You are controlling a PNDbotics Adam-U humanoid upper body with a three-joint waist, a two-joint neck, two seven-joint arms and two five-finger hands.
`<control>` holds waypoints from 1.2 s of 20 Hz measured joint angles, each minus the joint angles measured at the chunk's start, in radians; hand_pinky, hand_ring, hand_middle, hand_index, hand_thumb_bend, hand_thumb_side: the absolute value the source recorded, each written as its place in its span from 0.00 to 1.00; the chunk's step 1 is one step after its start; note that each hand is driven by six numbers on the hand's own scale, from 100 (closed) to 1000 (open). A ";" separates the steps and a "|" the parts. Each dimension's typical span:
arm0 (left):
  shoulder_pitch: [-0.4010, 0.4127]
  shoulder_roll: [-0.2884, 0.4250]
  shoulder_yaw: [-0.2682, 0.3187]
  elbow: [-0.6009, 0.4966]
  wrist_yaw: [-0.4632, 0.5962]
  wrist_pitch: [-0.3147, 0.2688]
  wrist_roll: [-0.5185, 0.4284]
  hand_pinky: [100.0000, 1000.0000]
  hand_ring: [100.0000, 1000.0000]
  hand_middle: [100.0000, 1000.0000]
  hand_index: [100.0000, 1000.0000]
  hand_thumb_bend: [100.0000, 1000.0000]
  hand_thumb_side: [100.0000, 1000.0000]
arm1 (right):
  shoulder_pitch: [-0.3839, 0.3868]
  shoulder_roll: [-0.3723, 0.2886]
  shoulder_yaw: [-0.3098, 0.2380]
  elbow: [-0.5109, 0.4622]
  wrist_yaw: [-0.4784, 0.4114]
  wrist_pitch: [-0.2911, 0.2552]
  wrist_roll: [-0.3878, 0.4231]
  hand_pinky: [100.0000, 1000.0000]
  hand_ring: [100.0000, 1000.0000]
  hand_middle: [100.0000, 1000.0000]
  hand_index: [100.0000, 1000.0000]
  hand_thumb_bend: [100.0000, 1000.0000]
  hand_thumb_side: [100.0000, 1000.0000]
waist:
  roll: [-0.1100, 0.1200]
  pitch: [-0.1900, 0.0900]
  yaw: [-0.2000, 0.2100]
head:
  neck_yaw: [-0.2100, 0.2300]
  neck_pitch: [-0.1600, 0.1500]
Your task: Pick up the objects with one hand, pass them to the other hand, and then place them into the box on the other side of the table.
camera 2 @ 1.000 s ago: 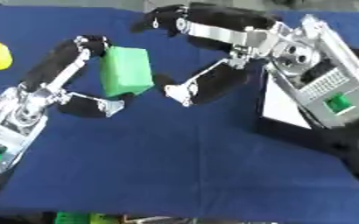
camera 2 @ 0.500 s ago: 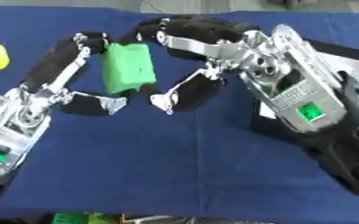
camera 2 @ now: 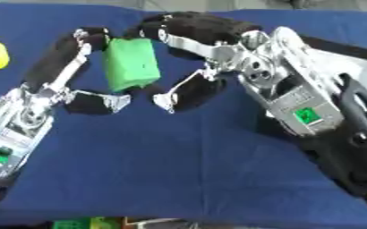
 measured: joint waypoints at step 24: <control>-0.006 -0.010 -0.006 0.001 0.007 -0.028 0.067 0.73 0.47 0.52 0.56 0.00 0.14 | -0.009 0.014 0.003 0.000 0.026 0.063 0.024 0.89 1.00 0.92 0.97 0.06 0.22 | -0.006 0.000 0.007 | -0.005 0.001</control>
